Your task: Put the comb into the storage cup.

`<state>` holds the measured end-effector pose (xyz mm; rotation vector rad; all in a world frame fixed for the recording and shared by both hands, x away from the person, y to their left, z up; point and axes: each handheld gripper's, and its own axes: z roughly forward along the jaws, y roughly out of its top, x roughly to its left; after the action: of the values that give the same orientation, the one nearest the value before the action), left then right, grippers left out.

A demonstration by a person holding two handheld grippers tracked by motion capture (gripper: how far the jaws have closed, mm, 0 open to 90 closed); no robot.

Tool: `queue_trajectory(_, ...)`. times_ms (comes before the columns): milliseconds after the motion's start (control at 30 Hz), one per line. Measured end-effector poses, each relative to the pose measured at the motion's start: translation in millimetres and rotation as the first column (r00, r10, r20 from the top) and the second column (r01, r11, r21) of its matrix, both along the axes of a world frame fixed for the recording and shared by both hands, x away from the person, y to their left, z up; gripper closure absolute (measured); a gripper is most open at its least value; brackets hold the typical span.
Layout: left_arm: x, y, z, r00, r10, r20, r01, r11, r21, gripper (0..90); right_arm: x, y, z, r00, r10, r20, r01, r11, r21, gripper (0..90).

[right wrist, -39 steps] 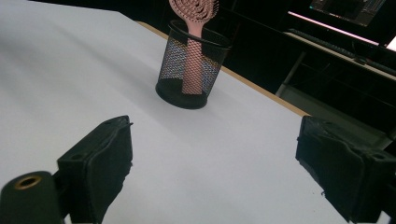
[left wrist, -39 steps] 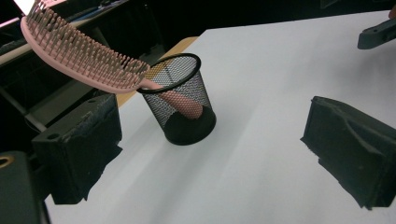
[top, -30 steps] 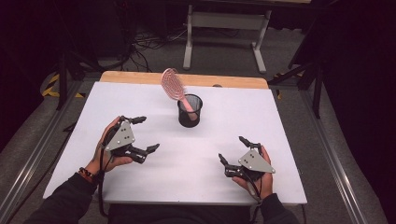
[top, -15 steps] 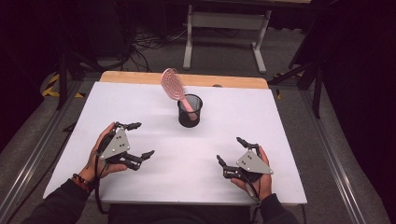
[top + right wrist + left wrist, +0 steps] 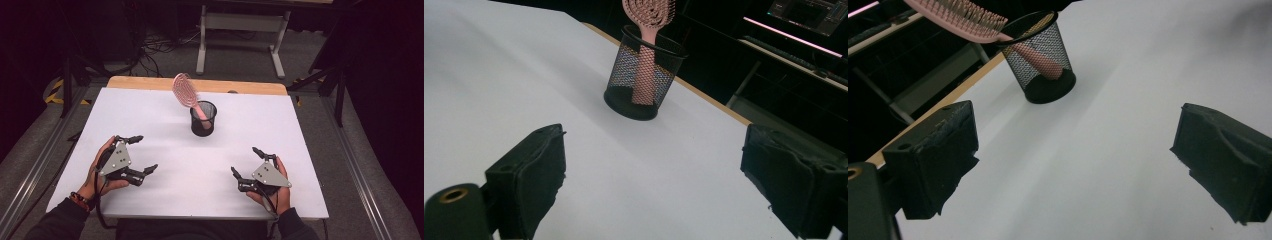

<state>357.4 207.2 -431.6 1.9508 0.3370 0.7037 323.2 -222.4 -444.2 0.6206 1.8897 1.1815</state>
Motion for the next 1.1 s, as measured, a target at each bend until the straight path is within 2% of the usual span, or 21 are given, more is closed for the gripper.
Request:
queue_trajectory(100,-2.4,3.1,-4.8,0.9998,0.016,0.009,-0.016,0.9998,0.006,5.2,0.4,-0.8,-0.2,1.0000,-0.002,-0.001,0.002,1.0000,0.003,11.4)
queue_trajectory(633,-6.7,22.7,-25.6,0.9966,0.068,-0.047,-0.068,0.9977,-0.004,5.6,-0.2,-5.1,0.2,0.9999,-0.013,-0.003,0.013,0.9998,0.016,11.1)
queue_trajectory(733,-10.7,29.9,-29.2,0.9952,0.083,-0.052,-0.085,0.9960,-0.029,4.5,0.0,-5.6,0.2,0.9999,-0.014,-0.007,0.014,0.9997,0.018,10.9)
queue_trajectory(833,-13.1,37.0,-32.6,0.9919,0.094,-0.085,-0.101,0.9924,-0.071,4.6,0.3,-5.7,-0.3,0.9999,-0.010,-0.013,0.011,0.9997,0.021,10.9)
queue_trajectory(967,-16.3,43.2,-37.4,0.9886,0.109,-0.104,-0.117,0.9900,-0.079,4.9,0.2,-6.0,-1.2,0.9998,-0.007,-0.016,0.007,0.9998,0.016,10.8)
queue_trajectory(1000,-16.8,44.1,-36.8,0.9886,0.114,-0.098,-0.122,0.9896,-0.077,4.9,0.0,-6.6,-1.5,0.9998,-0.009,-0.018,0.009,0.9998,0.019,10.8)
queue_trajectory(1100,-16.5,46.9,-36.0,0.9870,0.115,-0.112,-0.127,0.9853,-0.113,5.2,-0.2,-8.1,-0.6,0.9998,-0.009,-0.019,0.009,0.9996,0.028,10.8)
